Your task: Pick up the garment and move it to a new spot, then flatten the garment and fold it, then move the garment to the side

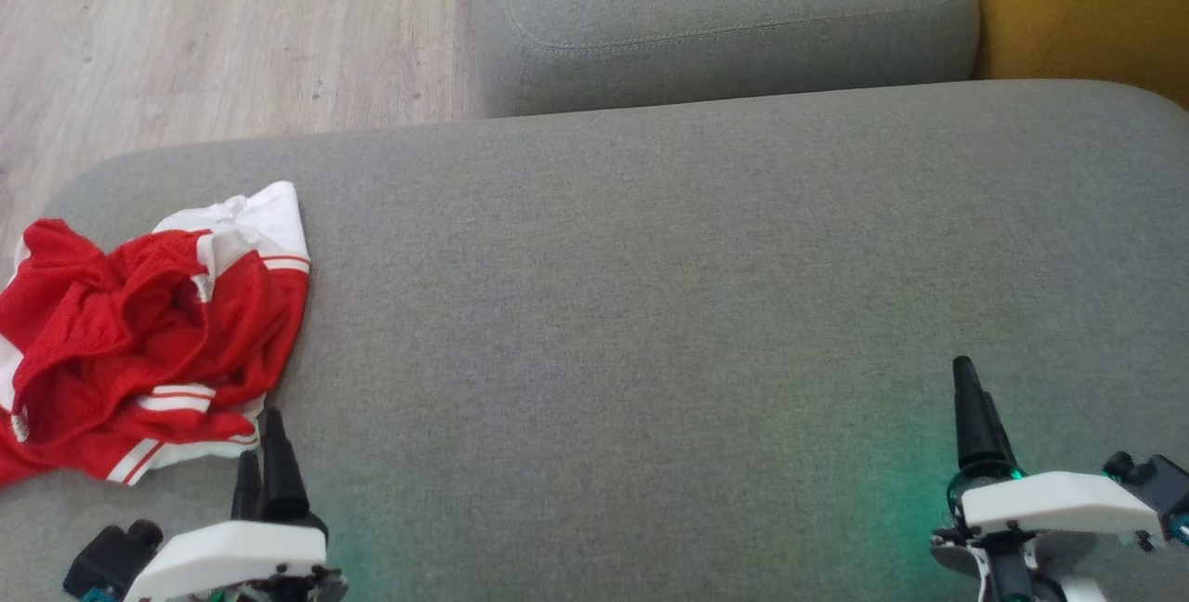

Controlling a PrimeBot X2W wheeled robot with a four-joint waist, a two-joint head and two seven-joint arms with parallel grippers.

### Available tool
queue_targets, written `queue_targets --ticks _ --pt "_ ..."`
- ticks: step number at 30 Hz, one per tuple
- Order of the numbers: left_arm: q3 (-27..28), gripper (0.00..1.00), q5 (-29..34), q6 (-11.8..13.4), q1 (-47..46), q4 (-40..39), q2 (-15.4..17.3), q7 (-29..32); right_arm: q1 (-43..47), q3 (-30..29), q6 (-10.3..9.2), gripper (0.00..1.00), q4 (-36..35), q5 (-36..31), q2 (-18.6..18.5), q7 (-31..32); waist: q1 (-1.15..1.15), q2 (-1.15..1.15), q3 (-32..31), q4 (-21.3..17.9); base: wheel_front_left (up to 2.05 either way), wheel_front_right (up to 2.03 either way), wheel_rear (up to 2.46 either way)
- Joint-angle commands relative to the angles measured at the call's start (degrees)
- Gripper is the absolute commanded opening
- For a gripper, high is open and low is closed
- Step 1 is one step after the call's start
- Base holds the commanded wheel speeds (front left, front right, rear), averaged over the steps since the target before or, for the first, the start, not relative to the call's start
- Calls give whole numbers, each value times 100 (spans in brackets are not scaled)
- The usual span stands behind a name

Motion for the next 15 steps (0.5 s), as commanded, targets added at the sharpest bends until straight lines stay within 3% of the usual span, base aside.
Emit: queue_targets --ticks 1,15 --pt "20 100 244 55 -235 -252 38 -69 -311 114 19 100 -228 -234 -33 -84 0 0 -7 3 0 0 0" --pt "-151 100 1321 244 -260 -452 43 -321 -390 402 25 100 -335 -1237 -40 -337 0 0 -23 7 0 0 0"
